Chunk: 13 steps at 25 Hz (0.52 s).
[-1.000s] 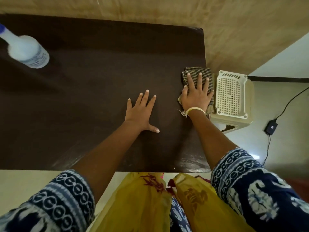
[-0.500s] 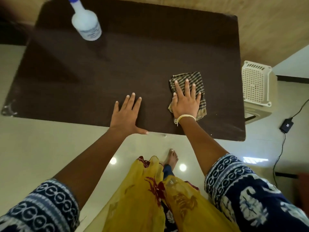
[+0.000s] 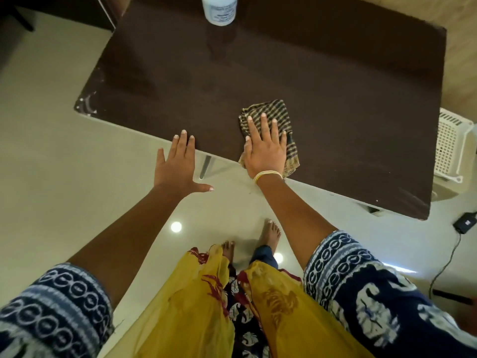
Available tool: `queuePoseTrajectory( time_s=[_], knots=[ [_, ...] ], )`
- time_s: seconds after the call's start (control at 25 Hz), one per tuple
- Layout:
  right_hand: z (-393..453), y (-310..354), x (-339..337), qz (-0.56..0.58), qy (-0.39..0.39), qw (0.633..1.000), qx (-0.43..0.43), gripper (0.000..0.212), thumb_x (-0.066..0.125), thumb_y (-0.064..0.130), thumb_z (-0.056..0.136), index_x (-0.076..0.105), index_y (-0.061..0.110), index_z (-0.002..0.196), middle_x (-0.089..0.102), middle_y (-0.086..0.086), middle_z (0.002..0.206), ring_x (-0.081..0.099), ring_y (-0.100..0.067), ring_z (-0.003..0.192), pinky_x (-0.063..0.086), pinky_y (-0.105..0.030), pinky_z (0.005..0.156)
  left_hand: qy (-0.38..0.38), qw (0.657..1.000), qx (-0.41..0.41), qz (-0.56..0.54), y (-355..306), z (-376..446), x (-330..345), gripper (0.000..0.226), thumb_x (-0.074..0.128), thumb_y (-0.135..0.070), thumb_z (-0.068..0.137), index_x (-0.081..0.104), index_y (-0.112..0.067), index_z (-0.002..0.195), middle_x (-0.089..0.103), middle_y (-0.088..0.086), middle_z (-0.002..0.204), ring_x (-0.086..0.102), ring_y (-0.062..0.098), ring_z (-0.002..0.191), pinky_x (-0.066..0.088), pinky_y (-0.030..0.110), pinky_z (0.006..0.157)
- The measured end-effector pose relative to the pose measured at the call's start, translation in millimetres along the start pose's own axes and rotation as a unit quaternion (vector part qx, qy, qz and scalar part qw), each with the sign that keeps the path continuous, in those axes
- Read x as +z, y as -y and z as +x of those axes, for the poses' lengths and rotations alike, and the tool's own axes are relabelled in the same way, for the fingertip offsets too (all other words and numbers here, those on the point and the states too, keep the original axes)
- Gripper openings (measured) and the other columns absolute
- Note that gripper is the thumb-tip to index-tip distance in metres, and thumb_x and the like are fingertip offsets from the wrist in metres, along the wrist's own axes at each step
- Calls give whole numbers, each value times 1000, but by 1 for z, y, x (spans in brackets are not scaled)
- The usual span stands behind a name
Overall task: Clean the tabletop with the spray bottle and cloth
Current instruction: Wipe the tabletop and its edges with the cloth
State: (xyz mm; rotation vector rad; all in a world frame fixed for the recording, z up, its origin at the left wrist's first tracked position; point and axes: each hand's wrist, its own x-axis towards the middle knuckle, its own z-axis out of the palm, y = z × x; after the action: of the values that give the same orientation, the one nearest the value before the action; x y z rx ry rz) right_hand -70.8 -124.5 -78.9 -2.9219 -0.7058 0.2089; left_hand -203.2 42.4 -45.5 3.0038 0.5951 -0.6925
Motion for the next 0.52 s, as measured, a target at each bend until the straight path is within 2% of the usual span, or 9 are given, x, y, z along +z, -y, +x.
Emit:
queuePoseTrajectory(
  time_s=[0.12, 0.2, 0.28, 0.36, 0.44, 0.48, 0.52],
  knots=[
    [-9, 37, 8, 1, 8, 999, -37, 54, 19, 39, 103, 16, 30, 156, 15, 0, 164, 9, -27, 151, 11, -47, 121, 8, 1000, -17, -19, 17, -11, 7, 134, 56, -86, 63, -6, -11, 155, -10, 10, 165, -1, 30, 152, 17, 54, 118],
    [-17, 65, 13, 32, 9, 997, -65, 52, 21, 37, 104, 23, 28, 155, 19, 1, 163, 12, -24, 151, 10, -44, 122, 6, 999, -13, -45, 26, -16, 11, 126, 60, -80, 68, -1, -13, 156, -7, 10, 165, 4, 30, 152, 18, 53, 118],
    [-32, 92, 18, 99, -1, 991, -94, 49, 26, 34, 103, 38, 25, 149, 31, 1, 159, 21, -20, 149, 10, -38, 121, -8, 995, 8, -98, 26, -19, 14, 103, 64, -61, 82, 10, -13, 155, 5, 10, 165, 16, 30, 150, 24, 51, 116],
    [-48, 114, 18, 200, -12, 976, -80, 45, 32, 31, 101, 54, 20, 138, 48, -2, 149, 37, -18, 142, 19, -34, 119, -49, 970, 2, -238, 24, -22, 16, 68, 62, -32, 93, 30, -12, 150, 33, 12, 156, 39, 33, 139, 38, 49, 110],
    [-52, 121, 4, 301, 8, 953, -16, 36, 39, 29, 99, 69, 21, 117, 66, -6, 126, 56, -23, 121, 38, -35, 103, -81, 924, -50, -371, 22, -26, 14, 43, 56, -13, 94, 48, -10, 136, 56, 14, 136, 54, 34, 124, 46, 44, 100],
    [-51, 120, -4, 366, 30, 930, 20, 30, 43, 29, 97, 72, 24, 96, 71, -6, 105, 61, -27, 103, 43, -35, 89, -83, 905, -78, -411, 22, -29, 12, 34, 54, -10, 94, 53, -9, 128, 61, 14, 127, 57, 34, 118, 47, 39, 95],
    [-48, 116, -12, 451, 51, 889, 59, 27, 46, 28, 94, 66, 24, 76, 68, -4, 84, 59, -26, 84, 43, -34, 77, -79, 886, -98, -446, 21, -30, 9, 27, 54, -10, 95, 55, -7, 121, 64, 14, 120, 59, 33, 113, 46, 33, 88]
  ],
)
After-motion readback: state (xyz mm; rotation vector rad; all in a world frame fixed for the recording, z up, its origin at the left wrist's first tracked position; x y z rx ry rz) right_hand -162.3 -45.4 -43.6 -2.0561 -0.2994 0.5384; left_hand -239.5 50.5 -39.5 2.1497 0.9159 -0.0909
